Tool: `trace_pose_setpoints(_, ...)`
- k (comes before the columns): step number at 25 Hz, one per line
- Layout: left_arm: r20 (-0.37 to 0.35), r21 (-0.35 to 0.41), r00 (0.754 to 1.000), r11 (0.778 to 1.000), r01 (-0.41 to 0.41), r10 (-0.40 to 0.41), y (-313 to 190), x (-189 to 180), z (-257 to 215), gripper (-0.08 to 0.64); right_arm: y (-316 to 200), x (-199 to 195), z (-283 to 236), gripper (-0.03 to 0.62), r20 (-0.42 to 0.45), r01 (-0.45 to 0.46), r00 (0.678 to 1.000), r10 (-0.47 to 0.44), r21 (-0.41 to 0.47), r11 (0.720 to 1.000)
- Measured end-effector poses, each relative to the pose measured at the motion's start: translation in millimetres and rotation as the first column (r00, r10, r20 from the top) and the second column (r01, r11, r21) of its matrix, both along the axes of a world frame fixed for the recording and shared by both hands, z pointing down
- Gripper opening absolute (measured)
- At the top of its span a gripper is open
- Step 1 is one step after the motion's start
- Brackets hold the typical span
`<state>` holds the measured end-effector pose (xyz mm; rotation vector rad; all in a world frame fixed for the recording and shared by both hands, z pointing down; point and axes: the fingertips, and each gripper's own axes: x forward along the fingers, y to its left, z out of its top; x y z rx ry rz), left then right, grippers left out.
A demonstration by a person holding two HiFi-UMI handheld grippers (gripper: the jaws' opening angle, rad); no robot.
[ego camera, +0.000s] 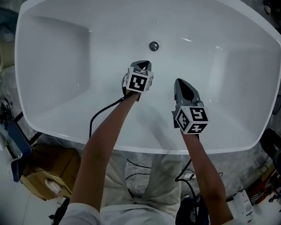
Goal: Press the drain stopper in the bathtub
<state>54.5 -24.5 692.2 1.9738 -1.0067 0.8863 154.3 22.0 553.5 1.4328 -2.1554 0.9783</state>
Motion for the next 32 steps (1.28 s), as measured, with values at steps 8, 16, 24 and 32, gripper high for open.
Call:
trace_pose_setpoints(8, -0.026, 0.06, 0.999, 0.997, 0.047, -0.046, 17.8, -21.0, -104.3, -0.002, 12.5, -16.1, -72.2, 0.002, 0.0, 0.049, 0.999, -0.049, 0.023, 0.999)
trace_pose_setpoints(16, -0.033, 0.169, 0.999, 0.985, 0.03, -0.025, 48.4, -40.5, -216.2, -0.002, 31.6, -34.2, -133.1, 0.002, 0.003, 0.085, 0.996, -0.086, 0.037, 0.996)
trace_pose_setpoints(24, -0.149, 0.192, 0.988, 0.978, 0.078, -0.05, 84.6, -35.4, -326.3, -0.002, 58.6, -44.0, -203.7, 0.002, 0.109, 0.103, 0.988, -0.106, 0.027, 0.994)
trace_pose_setpoints(32, -0.197, 0.242, 0.98, 0.968, 0.059, -0.011, 116.3, -29.2, -422.9, -0.002, 70.7, -57.5, -280.2, 0.002, 0.125, 0.113, 0.984, -0.126, 0.1, 0.989)
